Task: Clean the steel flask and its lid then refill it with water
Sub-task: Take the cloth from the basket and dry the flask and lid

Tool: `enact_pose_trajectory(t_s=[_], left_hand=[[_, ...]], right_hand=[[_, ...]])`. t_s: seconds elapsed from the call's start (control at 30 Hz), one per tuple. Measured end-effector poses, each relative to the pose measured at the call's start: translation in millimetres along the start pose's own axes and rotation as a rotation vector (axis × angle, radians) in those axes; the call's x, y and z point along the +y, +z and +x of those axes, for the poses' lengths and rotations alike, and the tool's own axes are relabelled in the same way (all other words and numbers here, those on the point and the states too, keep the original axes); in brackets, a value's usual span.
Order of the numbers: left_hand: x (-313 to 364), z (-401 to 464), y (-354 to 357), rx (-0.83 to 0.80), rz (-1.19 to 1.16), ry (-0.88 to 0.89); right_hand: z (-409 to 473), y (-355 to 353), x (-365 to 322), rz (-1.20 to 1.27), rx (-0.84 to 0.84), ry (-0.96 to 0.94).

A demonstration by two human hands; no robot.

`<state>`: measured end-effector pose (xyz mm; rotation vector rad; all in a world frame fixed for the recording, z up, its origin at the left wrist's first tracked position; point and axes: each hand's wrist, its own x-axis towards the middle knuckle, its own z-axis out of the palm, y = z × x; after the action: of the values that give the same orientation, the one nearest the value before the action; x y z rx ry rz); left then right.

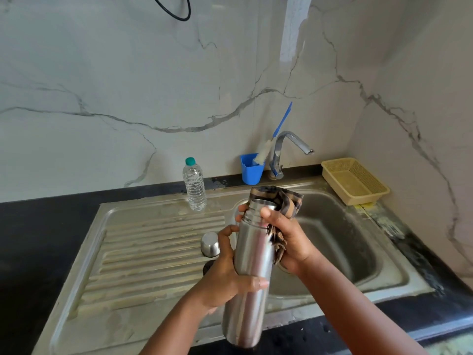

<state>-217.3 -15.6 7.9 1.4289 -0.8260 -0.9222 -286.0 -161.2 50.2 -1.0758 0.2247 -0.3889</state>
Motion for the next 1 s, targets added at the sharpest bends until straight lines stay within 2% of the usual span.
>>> enact_pose_trajectory(t_s=[0.07,0.23,0.37,0.47,0.53,0.63,0.73,0.83,0.9,1.0], left_hand=[[1.8,2.0,5.8,0.031,-0.102,0.038],[6.8,14.5,6.1,0.256,-0.227,0.103],[1.6,16.3,-6.6,0.406,-0.406,0.033],[-5.3,14.7,-11.2,0.398,-0.473,0.017],[-8.9,11.8,-3.7,0.347,-0.428,0.019],[-12.3,11.4,14.8,0.328,-0.352,0.053],[-10.9,19.3,12.7,0.436,-0.380,0.099],[-2.1,24.3,-9.2,0.538,-0.516,0.103],[2.8,25.5,-22.0,0.619,-0.573,0.123],[8.6,25.8,-21.2,0.606,-0.544,0.201]], right_hand=[[2.1,-0.1,-2.8,-0.010,-0.013,0.007],[-3.0,10.7,9.5,-0.191,0.004,-0.070],[-17.5,5.8,34.3,-0.392,0.025,-0.124],[-22.6,6.2,47.8,-0.523,0.020,-0.153],[-18.8,10.4,44.0,-0.626,0.008,-0.210],[-8.5,14.7,29.7,-0.649,0.030,-0.281],[-10.9,18.4,25.0,-0.860,0.011,-0.339],[-23.5,8.4,33.1,-1.122,-0.028,-0.367],[-27.5,-1.1,41.7,-0.997,-0.015,-0.269],[-33.2,-6.4,51.7,-0.298,0.042,0.088]])
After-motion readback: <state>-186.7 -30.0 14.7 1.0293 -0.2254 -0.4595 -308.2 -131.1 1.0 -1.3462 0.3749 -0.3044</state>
